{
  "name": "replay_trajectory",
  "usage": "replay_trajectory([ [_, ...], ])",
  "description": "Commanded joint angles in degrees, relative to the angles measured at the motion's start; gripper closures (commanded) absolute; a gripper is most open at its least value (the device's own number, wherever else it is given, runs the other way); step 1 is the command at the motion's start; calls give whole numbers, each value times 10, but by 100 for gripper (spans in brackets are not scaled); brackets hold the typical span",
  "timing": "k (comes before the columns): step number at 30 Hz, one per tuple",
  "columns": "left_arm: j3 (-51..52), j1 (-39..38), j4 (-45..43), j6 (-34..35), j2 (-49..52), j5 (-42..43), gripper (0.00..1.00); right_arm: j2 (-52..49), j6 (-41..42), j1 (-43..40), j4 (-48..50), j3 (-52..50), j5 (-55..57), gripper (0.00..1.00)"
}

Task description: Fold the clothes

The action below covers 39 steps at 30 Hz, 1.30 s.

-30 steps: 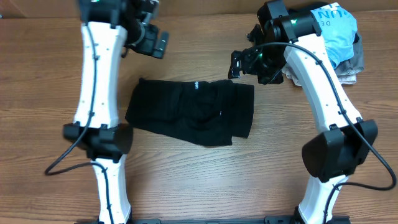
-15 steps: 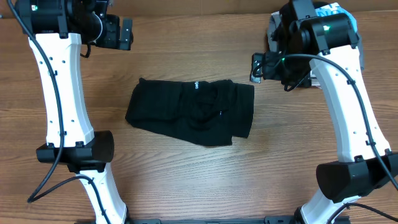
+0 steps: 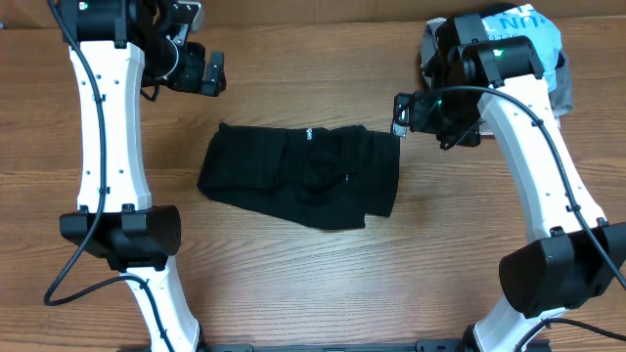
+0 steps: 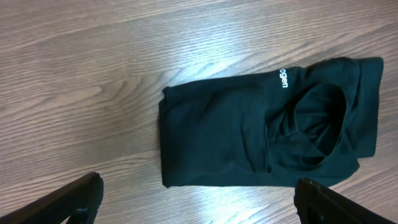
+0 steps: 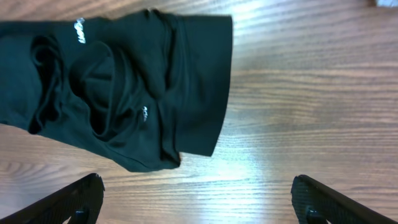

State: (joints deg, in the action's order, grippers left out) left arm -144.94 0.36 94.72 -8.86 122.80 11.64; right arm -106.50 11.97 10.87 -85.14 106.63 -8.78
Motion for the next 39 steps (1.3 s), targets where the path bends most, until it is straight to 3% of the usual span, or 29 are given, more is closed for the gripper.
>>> replay_trajectory([
  [1, 23, -5, -9, -14, -8, 23, 0, 4, -2, -18, 10, -23, -3, 0],
  [7, 55, -5, -32, -14, -8, 24, 0, 4, -31, -49, 57, -83, -64, 0],
  [16, 100, -6, -73, -15, -6, 24, 0, 4, -47, -62, 102, -132, -66, 0],
  [39, 196, -8, -136, -27, -5, 24, 0, 3, -64, -57, 397, -403, -170, 1],
])
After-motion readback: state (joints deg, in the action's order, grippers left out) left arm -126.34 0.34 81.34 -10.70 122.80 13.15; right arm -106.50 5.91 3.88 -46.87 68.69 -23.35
